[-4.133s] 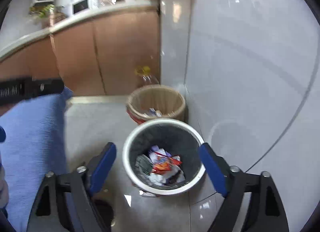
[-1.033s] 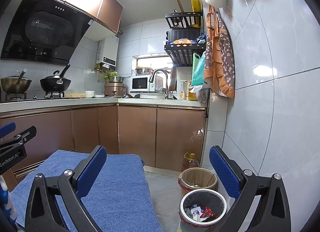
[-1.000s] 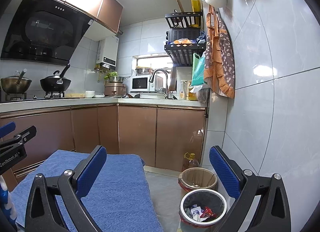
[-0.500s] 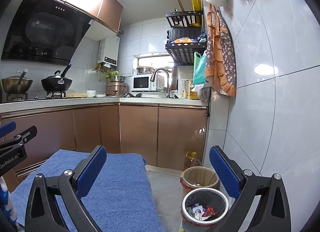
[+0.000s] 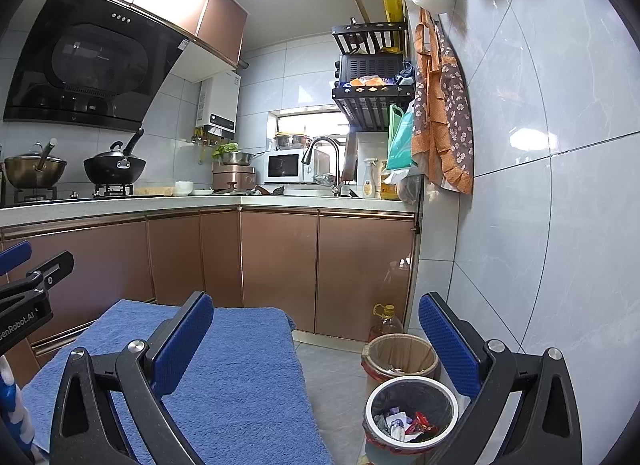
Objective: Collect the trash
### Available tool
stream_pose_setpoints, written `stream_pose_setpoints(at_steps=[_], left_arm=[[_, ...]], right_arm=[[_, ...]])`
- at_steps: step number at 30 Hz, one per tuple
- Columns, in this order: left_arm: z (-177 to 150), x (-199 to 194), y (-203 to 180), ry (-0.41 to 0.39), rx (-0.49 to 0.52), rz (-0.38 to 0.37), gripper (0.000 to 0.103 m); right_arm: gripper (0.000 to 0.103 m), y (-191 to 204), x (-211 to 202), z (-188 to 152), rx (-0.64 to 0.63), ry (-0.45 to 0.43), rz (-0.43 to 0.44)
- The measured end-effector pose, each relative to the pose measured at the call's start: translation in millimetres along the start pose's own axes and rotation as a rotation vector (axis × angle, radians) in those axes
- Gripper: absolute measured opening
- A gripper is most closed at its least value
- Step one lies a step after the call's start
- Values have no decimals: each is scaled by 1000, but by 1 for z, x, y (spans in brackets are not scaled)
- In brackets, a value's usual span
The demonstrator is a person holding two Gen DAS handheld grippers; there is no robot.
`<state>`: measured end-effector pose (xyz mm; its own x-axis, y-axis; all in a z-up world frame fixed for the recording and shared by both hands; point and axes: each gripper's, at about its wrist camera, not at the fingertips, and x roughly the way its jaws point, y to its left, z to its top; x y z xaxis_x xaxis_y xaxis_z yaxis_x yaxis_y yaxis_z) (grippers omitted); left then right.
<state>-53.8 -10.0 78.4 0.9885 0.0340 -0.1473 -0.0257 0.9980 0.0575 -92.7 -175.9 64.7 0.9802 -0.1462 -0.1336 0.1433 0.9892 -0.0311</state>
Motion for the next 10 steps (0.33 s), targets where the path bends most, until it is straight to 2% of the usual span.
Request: stream_pose_setpoints(at_steps=[10], left_arm=[[1, -2, 1, 6, -7, -1, 74]], right_arm=[[103, 1, 0, 0, 1, -1, -2]])
